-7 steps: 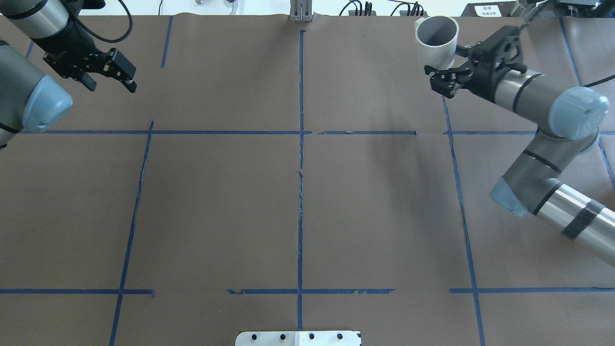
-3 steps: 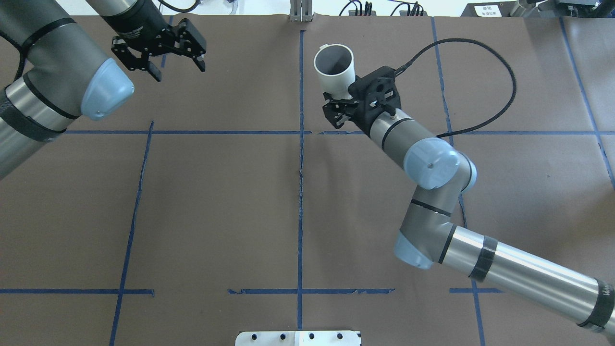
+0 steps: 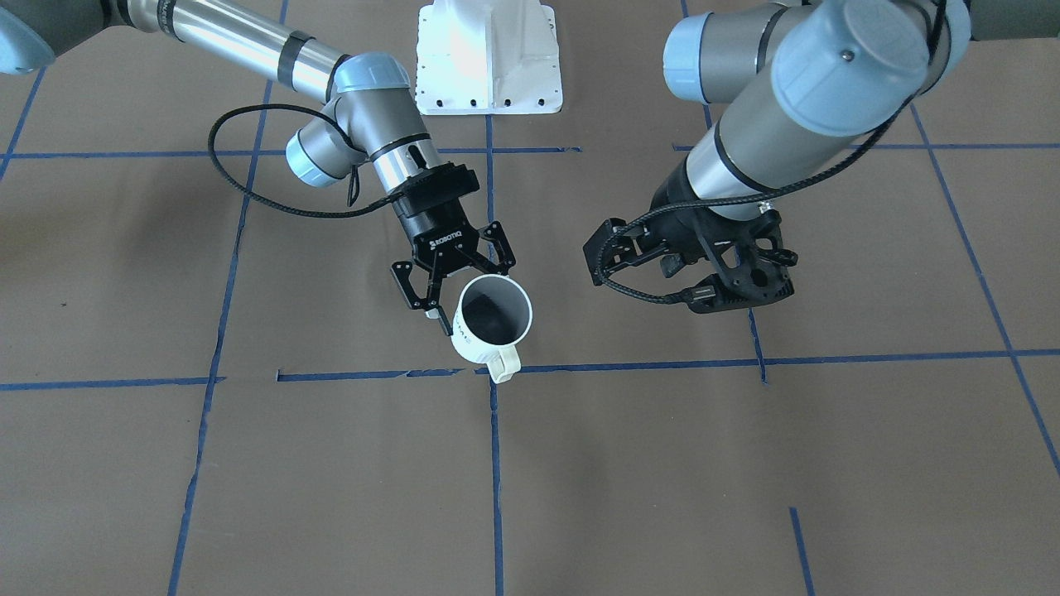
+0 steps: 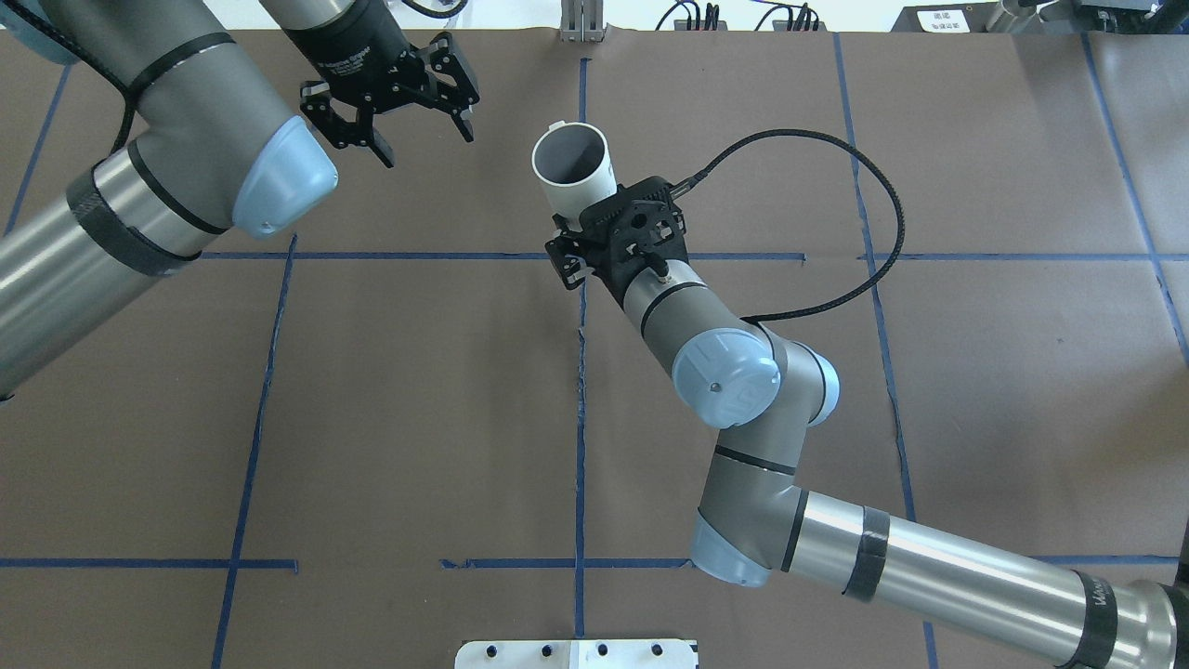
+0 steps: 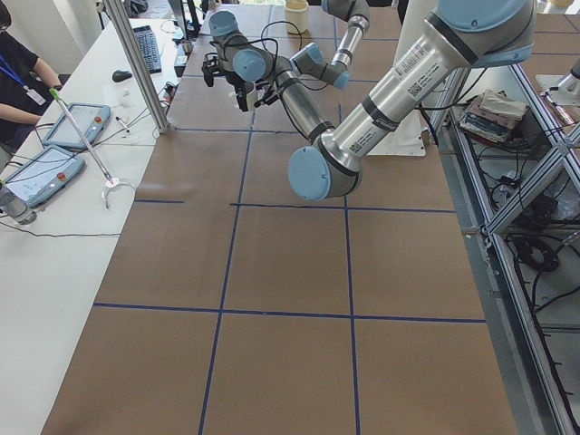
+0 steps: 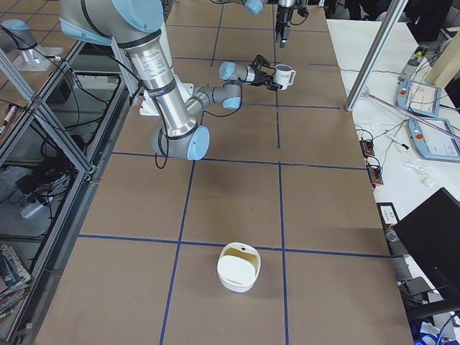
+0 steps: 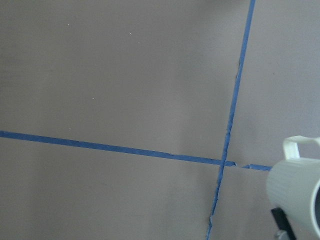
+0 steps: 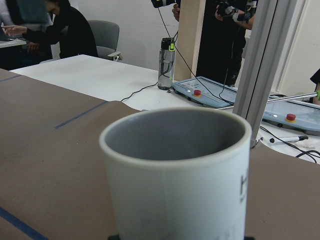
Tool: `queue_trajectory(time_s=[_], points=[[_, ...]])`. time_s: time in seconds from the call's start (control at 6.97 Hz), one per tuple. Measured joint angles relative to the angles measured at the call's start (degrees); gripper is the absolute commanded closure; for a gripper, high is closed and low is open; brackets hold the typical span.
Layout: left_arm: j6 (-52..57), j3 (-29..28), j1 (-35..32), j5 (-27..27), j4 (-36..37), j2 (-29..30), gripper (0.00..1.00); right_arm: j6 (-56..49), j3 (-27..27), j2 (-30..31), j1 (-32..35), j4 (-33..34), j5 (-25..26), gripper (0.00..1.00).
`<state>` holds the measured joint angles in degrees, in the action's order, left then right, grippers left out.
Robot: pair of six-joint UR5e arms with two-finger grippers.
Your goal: Left arm hands cup to right arm to dump lemon
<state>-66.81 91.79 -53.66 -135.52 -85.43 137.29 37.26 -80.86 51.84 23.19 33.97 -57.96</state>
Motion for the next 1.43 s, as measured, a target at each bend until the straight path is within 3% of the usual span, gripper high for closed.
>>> queue_trajectory(time_s=[0.14, 1.29, 1.43], points=[[-1.48, -0.19, 0.97, 0.1, -0.05, 0.59, 0.25, -0.02, 0.0, -1.01, -1.05, 1.23, 1.02, 0.84], [-4.7, -4.75, 3.81, 0.4, -2.39, 1.46, 0.36, -4.01, -0.34, -2.82, -3.29, 4.44, 2.76, 0.84], [-4.93, -5.05, 4.2, 0.42, -2.68, 1.43, 0.45, -4.03, -0.3, -2.92, -3.32, 4.44, 2.82, 0.84]])
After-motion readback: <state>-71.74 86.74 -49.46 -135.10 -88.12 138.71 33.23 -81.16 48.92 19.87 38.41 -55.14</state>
